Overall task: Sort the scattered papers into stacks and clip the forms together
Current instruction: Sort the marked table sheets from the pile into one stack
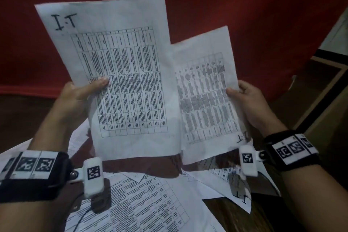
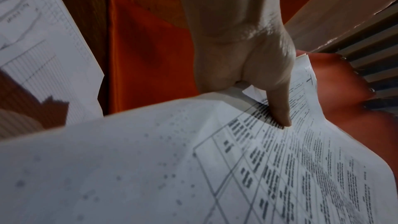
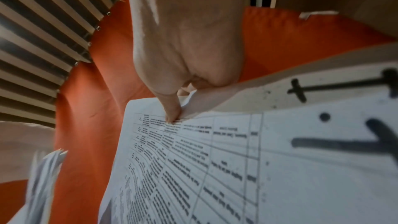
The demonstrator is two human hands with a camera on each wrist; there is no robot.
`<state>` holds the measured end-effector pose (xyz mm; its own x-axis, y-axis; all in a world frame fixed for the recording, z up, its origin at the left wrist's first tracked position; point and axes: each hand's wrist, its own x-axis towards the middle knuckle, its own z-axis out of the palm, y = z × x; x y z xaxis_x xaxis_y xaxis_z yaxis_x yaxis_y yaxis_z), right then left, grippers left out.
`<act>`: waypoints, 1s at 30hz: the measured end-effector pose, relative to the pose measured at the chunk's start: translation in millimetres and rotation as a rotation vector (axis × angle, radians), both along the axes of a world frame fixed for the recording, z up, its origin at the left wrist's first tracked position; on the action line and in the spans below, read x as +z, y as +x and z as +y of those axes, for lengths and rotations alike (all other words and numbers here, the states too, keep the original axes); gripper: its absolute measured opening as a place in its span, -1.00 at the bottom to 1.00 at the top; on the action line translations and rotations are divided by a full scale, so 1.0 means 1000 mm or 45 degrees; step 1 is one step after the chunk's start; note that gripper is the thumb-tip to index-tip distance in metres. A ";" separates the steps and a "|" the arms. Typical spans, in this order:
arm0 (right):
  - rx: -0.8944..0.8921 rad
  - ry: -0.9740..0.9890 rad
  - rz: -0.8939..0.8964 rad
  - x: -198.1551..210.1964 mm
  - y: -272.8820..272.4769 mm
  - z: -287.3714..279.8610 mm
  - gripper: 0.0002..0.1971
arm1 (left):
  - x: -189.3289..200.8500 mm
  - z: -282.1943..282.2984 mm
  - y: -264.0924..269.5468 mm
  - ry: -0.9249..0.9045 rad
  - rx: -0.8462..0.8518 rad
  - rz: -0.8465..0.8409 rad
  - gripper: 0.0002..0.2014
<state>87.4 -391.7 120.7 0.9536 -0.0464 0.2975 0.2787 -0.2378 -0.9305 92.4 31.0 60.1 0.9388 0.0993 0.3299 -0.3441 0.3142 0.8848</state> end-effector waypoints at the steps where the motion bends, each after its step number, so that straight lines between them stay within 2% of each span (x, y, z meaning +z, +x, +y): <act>1: 0.026 0.021 -0.003 0.001 -0.001 0.008 -0.74 | 0.001 -0.004 -0.001 0.010 -0.014 0.004 -0.79; 4: 0.087 0.014 0.010 -0.001 0.002 0.023 -0.74 | 0.003 -0.014 -0.005 0.045 -0.041 0.021 -0.74; 7: 0.064 -0.180 0.091 -0.006 0.018 0.014 -0.77 | 0.005 -0.013 -0.006 0.042 -0.036 0.002 -0.75; 9: 0.094 -0.428 0.330 -0.016 0.034 -0.009 -0.79 | 0.004 -0.006 -0.004 0.011 -0.026 -0.025 -0.77; 12: 0.259 -0.829 0.753 -0.043 0.044 -0.044 -0.77 | 0.000 0.009 0.001 -0.042 -0.024 -0.086 -0.75; 14: 0.299 -1.077 0.848 -0.058 0.044 -0.059 -0.74 | -0.002 0.017 0.003 -0.065 -0.020 -0.105 -0.75; 18: 0.259 -1.438 0.828 -0.069 0.050 -0.079 -0.81 | -0.012 0.031 0.014 -0.053 -0.014 -0.132 -0.78; 22: 0.208 -1.771 0.948 -0.060 0.043 -0.089 -0.87 | -0.023 0.047 0.031 -0.030 -0.036 -0.050 -0.23; 24: 0.242 -1.879 0.983 -0.062 0.038 -0.095 -0.86 | -0.027 0.054 0.039 -0.034 -0.051 -0.004 -0.13; 26: 0.222 -1.830 0.888 -0.075 0.039 -0.096 -0.80 | -0.028 0.055 0.042 -0.061 -0.048 0.040 -0.19; 28: 0.189 -1.813 0.719 -0.093 0.047 -0.091 -0.66 | -0.028 0.051 0.044 -0.111 -0.058 0.072 -0.40; 30: 0.230 -1.825 0.634 -0.110 0.056 -0.078 -0.65 | -0.030 0.049 0.045 -0.136 -0.046 0.099 -0.55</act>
<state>143.5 -469.6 10.5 0.9282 0.1169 -0.3533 0.1404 -0.9892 0.0418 137.4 79.7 29.9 0.9648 0.0955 0.2450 -0.2622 0.4187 0.8694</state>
